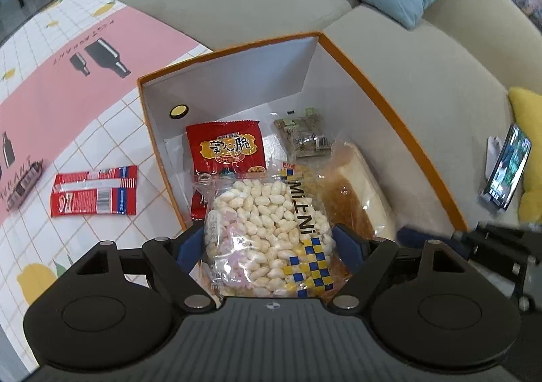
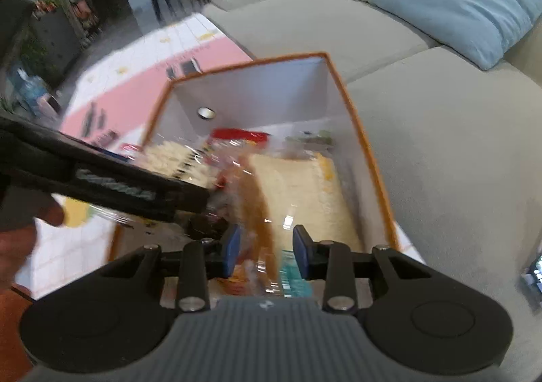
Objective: Organize snacks
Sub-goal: 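Carry the candy bag with the left gripper while the right carries the bread into the box, then release, then move the right gripper toward the red stick packet while the left approaches the wrapped sausage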
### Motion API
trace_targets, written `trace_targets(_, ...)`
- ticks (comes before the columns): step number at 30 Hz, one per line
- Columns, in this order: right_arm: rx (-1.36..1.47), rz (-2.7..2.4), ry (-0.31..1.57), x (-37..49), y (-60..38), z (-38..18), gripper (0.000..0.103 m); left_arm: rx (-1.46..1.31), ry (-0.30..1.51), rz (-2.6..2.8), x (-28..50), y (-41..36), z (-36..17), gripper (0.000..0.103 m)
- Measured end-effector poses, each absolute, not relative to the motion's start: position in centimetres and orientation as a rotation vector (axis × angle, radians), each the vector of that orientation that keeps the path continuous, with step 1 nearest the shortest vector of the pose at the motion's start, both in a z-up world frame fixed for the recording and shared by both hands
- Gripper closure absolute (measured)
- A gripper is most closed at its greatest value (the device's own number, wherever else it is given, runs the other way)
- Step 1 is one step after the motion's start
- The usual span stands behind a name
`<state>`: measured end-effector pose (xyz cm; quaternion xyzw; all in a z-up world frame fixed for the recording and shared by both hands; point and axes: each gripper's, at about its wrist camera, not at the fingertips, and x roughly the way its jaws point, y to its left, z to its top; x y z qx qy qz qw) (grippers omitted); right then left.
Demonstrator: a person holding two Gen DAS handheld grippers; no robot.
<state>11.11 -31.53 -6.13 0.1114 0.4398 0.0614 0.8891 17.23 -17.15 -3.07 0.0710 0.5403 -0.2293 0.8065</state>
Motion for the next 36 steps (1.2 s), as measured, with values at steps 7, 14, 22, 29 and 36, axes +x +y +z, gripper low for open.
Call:
trace_targets(7,0.228,0.142,0.911,9.7,-30.2,-5.3,0.070,0.163,1.088,-0.512,15.3,-16.7,-1.3,0.012)
trace_targets(14,0.242,0.125,0.916,8.7,-29.7,-5.5,0.070,0.037,1.089,-0.486,14.3,-13.9,-1.0,0.022)
trace_targets(22,0.267,0.103,0.929,8.3,-27.9,-5.9,0.075,0.045,1.010,-0.427,11.7,-10.4,0.7,0.023)
trace_targets(29,0.280,0.078,0.859,7.2,-25.1,-4.6,0.074,0.031,0.920,-0.352,9.5,-5.8,1.7,0.024)
trace_targets(36,0.256,0.142,0.784,7.1,-21.0,-3.2,0.070,-0.030,0.905,-0.294,8.9,-0.2,1.1,0.024)
